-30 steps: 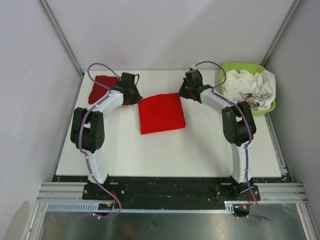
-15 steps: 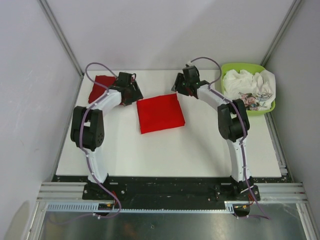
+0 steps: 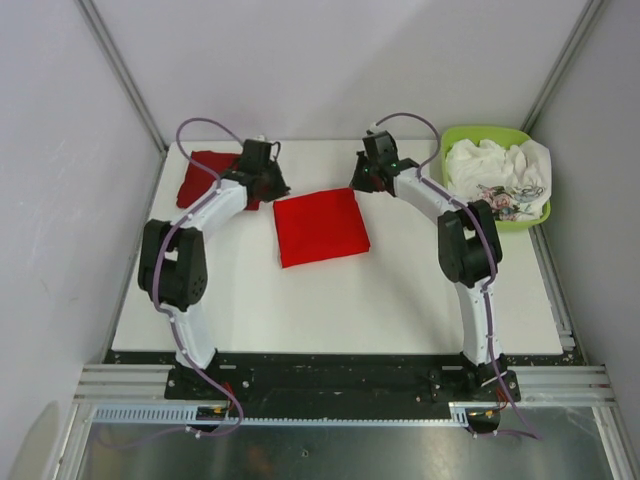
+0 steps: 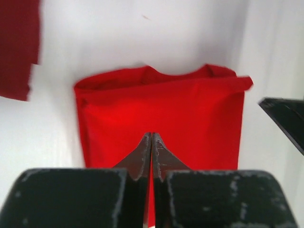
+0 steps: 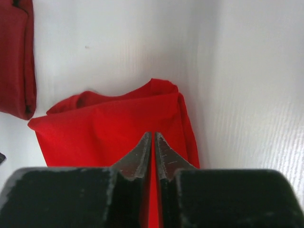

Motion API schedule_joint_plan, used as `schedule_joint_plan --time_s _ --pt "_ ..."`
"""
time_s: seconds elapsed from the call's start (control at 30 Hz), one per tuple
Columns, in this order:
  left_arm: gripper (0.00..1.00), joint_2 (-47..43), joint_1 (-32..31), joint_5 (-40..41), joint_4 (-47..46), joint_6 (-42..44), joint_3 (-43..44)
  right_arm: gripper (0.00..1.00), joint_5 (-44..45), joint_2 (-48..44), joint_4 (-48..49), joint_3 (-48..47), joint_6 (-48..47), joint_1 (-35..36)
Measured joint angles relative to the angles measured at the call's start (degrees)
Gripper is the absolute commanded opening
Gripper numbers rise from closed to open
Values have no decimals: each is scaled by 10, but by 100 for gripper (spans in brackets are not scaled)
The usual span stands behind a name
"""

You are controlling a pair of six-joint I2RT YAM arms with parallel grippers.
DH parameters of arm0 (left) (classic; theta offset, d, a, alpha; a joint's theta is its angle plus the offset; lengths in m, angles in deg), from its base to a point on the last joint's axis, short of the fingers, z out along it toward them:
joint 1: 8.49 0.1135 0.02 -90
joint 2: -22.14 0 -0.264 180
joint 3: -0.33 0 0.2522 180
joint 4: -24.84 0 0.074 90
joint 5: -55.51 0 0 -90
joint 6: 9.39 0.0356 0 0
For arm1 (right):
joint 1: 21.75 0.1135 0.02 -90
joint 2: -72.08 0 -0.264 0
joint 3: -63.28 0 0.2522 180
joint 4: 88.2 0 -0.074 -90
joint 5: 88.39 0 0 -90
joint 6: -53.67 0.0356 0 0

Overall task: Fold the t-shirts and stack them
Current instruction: Fold the long partially folded tshirt into a neat square

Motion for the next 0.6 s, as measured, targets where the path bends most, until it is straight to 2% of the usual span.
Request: schedule_joint_plan --time_s 0.23,0.6 --pt "0 31 -30 -38 -10 -11 0 6 -21 21 1 4 0 6" --pt "0 132 21 -48 -11 -10 43 9 -45 120 -12 -85 6 -12"
